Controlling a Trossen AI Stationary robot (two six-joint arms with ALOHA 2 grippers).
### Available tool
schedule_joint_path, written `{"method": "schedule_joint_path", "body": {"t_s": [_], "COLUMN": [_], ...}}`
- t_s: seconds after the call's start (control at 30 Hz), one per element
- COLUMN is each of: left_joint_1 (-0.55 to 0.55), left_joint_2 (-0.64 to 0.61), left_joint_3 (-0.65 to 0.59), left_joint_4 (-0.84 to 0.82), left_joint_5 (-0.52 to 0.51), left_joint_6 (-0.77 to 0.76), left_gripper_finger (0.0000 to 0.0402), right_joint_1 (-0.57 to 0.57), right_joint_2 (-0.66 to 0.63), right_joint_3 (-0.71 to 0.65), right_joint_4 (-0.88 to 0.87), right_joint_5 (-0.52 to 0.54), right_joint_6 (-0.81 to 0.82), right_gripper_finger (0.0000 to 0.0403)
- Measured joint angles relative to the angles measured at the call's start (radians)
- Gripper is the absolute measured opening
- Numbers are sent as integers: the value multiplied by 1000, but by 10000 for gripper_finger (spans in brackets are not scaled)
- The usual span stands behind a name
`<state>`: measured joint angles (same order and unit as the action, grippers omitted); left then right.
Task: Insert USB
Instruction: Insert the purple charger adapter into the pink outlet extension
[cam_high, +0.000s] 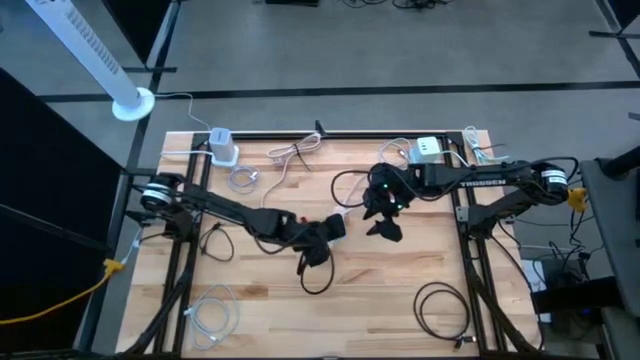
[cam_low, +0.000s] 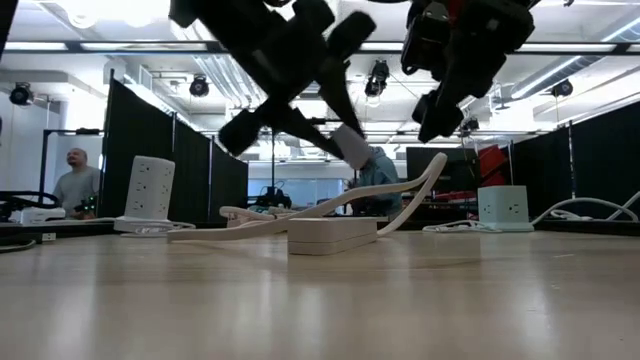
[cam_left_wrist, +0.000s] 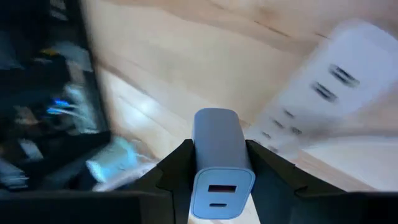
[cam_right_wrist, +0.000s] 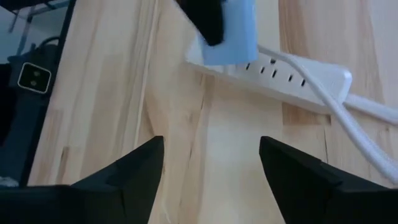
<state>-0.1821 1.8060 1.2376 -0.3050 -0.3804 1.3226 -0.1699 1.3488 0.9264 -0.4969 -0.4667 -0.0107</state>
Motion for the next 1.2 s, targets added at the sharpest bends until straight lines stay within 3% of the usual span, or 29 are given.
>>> {"method": "schedule_joint_path", "body": {"t_s": [0.13, 0.27, 0.43, 0.53, 0.87, 1.2], "left_joint_1": [1, -7, -7, -7, -4, -1], "left_joint_2": [2, -12, -39, -55, -83, -73], "left_joint_3": [71, 95, 130, 140, 135, 129], "left_joint_4": [-70, -112, -237, -231, -269, -274], "left_joint_5": [-4, 5, 69, 80, 84, 75], "left_joint_6": [-87, -81, -97, -135, -310, -368], "left_gripper_finger": [119, 119, 119, 119, 119, 118], "right_joint_1": [3, 4, 5, 7, 16, 58], "right_joint_2": [6, 20, 26, 42, 160, 264], "right_joint_3": [0, 0, 1, 1, 4, 93], "right_joint_4": [49, 155, 277, 329, 499, 500], "right_joint_5": [0, 0, 0, 1, -1, -5], "right_joint_6": [0, -23, -168, -231, -151, -93], "right_gripper_finger": [235, 227, 230, 236, 265, 302]}}
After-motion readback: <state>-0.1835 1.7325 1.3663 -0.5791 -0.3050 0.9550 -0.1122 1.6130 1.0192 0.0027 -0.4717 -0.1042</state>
